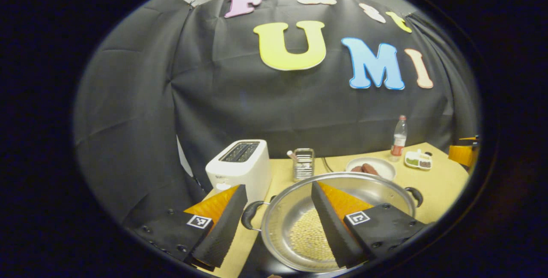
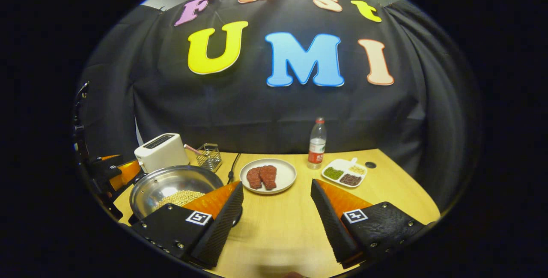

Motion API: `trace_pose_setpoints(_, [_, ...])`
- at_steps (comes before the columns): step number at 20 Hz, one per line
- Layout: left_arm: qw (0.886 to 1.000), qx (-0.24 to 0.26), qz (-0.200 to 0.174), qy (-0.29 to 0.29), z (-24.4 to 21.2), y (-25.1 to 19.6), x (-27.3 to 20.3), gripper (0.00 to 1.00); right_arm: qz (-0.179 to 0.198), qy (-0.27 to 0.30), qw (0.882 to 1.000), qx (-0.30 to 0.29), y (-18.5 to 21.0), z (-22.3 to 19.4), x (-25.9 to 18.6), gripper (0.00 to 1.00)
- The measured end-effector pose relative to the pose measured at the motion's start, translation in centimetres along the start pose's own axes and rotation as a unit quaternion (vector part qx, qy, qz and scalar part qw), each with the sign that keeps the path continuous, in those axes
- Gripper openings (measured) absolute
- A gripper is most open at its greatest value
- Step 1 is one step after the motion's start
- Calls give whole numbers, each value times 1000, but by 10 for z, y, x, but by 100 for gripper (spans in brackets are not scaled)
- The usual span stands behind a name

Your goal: First push the handle of the pot to place it horizontally, then grasp the pot with both hands and set it on the induction cooktop.

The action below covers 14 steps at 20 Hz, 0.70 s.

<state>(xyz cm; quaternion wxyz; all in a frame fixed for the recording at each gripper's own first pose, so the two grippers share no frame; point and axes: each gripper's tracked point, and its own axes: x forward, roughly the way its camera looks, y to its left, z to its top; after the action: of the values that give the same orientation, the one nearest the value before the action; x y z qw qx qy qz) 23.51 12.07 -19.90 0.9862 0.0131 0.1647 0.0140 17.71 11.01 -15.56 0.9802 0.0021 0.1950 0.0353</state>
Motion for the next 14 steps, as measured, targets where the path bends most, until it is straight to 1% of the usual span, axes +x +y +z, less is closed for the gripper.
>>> trace_pose_setpoints(3, [999, -24, -8, -30, 36, -42, -40, 98, -16, -44, 999, 6, -41, 26, -47, 96])
trace_pose_setpoints(5, [998, -36, -11, -52, 58, -67, -72, 98, -16, -72, 997, 1, -66, 41, -80, 96])
trace_pose_setpoints(7, [996, -38, -12, -80, 78, -89, -109, 98, -12, -92, 996, -10, -87, 48, -110, 96])
trace_pose_setpoints(8, [995, -36, -13, -95, 86, -102, -128, 100, -8, -99, 995, -14, -96, 50, -124, 96])
trace_pose_setpoints(11, [992, -27, -17, -118, 103, -133, -181, 100, 3, -119, 993, -24, -114, 50, -163, 96])
trace_pose_setpoints(12, [992, -29, -22, -120, 106, -143, -196, 98, 4, -121, 992, -25, -119, 48, -176, 96])
trace_pose_setpoints(14, [991, -28, -30, -129, 111, -156, -227, 98, 10, -123, 992, -19, -120, 46, -200, 96])
